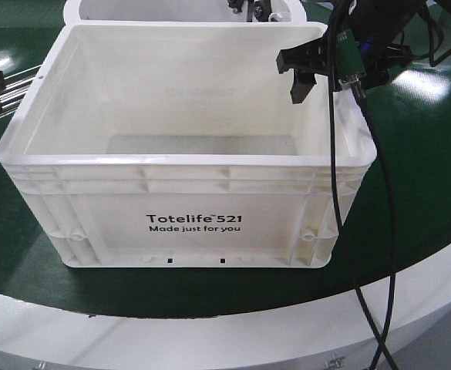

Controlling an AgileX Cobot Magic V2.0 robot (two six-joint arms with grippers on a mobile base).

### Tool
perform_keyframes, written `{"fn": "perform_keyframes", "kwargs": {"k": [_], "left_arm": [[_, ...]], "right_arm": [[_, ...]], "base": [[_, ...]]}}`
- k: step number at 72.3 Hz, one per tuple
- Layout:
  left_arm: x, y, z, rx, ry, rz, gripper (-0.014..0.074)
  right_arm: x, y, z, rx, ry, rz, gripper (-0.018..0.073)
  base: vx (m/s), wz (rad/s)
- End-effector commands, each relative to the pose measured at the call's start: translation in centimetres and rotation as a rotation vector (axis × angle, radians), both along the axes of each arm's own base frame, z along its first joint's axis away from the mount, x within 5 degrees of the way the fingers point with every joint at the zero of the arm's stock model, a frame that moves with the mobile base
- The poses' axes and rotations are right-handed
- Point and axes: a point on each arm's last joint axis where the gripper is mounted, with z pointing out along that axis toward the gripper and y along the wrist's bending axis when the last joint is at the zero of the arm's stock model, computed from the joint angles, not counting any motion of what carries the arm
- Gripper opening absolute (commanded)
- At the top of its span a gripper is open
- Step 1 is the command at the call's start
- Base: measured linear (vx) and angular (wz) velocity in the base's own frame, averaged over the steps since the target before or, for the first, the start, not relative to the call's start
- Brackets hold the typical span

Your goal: Place moving items into box and shelve

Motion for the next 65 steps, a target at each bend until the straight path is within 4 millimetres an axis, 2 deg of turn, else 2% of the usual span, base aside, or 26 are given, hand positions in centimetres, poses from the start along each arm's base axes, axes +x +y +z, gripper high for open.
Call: {"fn": "perform_keyframes", "kwargs": {"k": [1, 16, 22, 30, 39, 53, 65], "left_arm": [[-0.1, 0.1, 2.1, -0.011, -0.121, 0.01, 0.0575], [-0.1, 0.1, 2.1, -0.011, -0.12, 0.01, 0.0575], [-0.1, 0.1, 2.1, -0.01, -0.119, 0.009, 0.0575], [-0.1, 0.1, 2.0, -0.009, -0.114, 0.009, 0.0575], [-0.1, 0.1, 2.0, -0.009, -0.114, 0.009, 0.0575], [-0.1, 0.0, 2.4, -0.009, -0.088, 0.004, 0.0575], [1.8, -0.2, 5.5, -0.004, 0.003, -0.018, 0.0575]], "right_arm": [[-0.8, 0.6, 2.8, 0.088, -0.081, 0.016, 0.049], [0.0, 0.9, 0.3, 0.05, 0.019, 0.025, 0.0486], [0.1, 1.0, -0.1, 0.046, 0.033, 0.024, 0.044], [0.2, 1.0, -0.2, 0.046, 0.038, 0.021, 0.0267], [0.2, 1.0, -0.1, 0.047, 0.03, 0.025, -0.0015], [0.4, 1.1, -0.1, 0.056, 0.011, 0.024, -0.0008], [0.4, 1.1, -0.1, 0.058, 0.007, 0.035, -0.0008]], "base": [[0.0, 0.0], [0.0, 0.0], [0.0, 0.0], [0.0, 0.0], [0.0, 0.0], [0.0, 0.0], [0.0, 0.0]]}}
